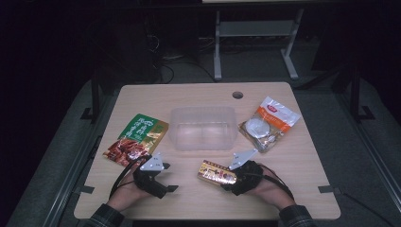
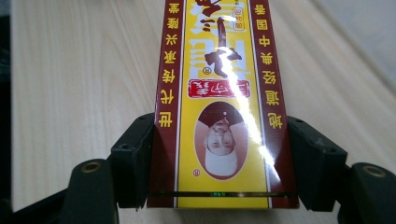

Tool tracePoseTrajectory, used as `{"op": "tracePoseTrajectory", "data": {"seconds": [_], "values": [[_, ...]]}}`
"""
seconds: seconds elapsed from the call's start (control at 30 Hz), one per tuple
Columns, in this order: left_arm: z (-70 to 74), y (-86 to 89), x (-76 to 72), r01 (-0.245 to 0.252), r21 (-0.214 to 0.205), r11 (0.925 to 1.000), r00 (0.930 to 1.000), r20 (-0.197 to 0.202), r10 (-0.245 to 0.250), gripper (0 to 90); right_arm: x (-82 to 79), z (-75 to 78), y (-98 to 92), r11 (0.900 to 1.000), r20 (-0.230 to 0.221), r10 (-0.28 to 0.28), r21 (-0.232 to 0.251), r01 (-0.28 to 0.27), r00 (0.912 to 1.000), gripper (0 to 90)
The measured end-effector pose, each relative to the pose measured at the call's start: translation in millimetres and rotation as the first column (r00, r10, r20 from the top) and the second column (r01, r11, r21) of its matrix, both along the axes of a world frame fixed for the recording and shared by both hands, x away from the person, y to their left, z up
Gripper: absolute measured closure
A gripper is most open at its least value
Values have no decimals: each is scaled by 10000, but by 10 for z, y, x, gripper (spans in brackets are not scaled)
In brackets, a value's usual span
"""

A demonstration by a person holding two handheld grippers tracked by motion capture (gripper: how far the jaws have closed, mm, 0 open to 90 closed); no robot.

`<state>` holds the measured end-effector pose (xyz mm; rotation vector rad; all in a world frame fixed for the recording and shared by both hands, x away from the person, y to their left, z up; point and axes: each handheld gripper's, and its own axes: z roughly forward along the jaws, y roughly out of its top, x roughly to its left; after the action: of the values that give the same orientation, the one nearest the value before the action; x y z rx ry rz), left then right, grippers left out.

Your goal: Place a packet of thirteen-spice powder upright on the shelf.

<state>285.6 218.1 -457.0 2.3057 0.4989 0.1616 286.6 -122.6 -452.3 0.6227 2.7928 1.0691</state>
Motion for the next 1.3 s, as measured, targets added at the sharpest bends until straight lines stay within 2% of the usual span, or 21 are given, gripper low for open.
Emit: {"op": "tracePoseTrajectory", "data": {"seconds": [0.07, 0.13, 0.2, 0.23, 0.33, 0.37, 0.4, 0.43, 0.5, 0.63, 0.7, 0.8, 0.83, 0.87, 0.93, 1.0, 1.17, 1.3], "values": [[1, -1, -1, 26, 5, 10000, 10000, -8, -26, 143, 8, 20, -17, 10000, 149, 65, -17, -65, 9999, 322], [-1, -8, -10, 87, -69, 9999, 9999, -55, -87, 142, -10, 92, -54, 9997, 70, -29, 258, 28, 10000, 322], [0, -8, -9, 167, -56, 9998, 9999, -23, -167, 142, -7, 105, -70, 9997, 94, 29, 250, -32, 10000, 322], [2, -8, -10, 223, -67, 9997, 9997, -43, -223, 142, -1, 114, -90, 9996, 263, 175, 205, -180, 9995, 322], [23, -11, -18, 538, -241, 9983, 9985, -82, -540, 142, -21, 140, -103, 9985, 42, 286, 471, -287, 9996, 322], [41, -14, -20, 709, -292, 9971, 9975, -57, -711, 141, -23, 145, -103, 9983, 74, 332, 481, -335, 9994, 321], [56, -13, -19, 779, -385, 9962, 9970, -14, -780, 141, -14, 159, -101, 9970, 402, 716, 256, -726, 9966, 321], [97, -14, -13, 1002, -495, 9937, 9949, -17, -1004, 140, -25, 168, -92, 9969, 314, 713, 325, -723, 9970, 321], [123, -17, -18, 1046, -550, 9930, 9945, 35, -1046, 140, -31, 179, -84, 9963, 267, 779, 348, -788, 9966, 321], [226, -16, 10, 1414, -809, 9866, 9900, 101, -1410, 138, -52, 199, -41, 9916, 270, 1211, 433, -1222, 9923, 321], [257, -26, 11, 1538, -847, 9845, 9881, 169, -1529, 138, -53, 198, -35, 9910, 276, 1256, 437, -1267, 9917, 321], [322, -65, 28, 1844, -982, 9779, 9828, 203, -1833, 138, -25, 195, -7, 9846, 477, 1688, 370, -1706, 9845, 321], [322, -65, 28, 1844, -982, 9779, 9828, 203, -1833, 138, -8, 197, -1, 9804, 619, 1915, 346, -1939, 9795, 321], [340, -78, 39, 1883, -926, 9777, 9821, 251, -1867, 138, -33, 209, 17, 9834, 350, 1709, 552, -1727, 9847, 321], [369, -109, 62, 1943, -919, 9766, 9808, 324, -1921, 138, -32, 215, 22, 9831, 263, 1696, 658, -1710, 9852, 321], [394, -128, 82, 2103, -861, 9738, 9775, 373, -2078, 138, -7, 210, 34, 9780, 488, 1979, 570, -2006, 9790, 321], [417, -151, 89, 2349, -996, 9669, 9720, 335, -2327, 137, 22, 228, 99, 9706, 508, 2338, 458, -2361, 9710, 321], [422, -197, 105, 2497, -851, 9646, 9683, 316, -2479, 137, 27, 240, 148, 9662, 612, 2517, 408, -2544, 9659, 320]]}}
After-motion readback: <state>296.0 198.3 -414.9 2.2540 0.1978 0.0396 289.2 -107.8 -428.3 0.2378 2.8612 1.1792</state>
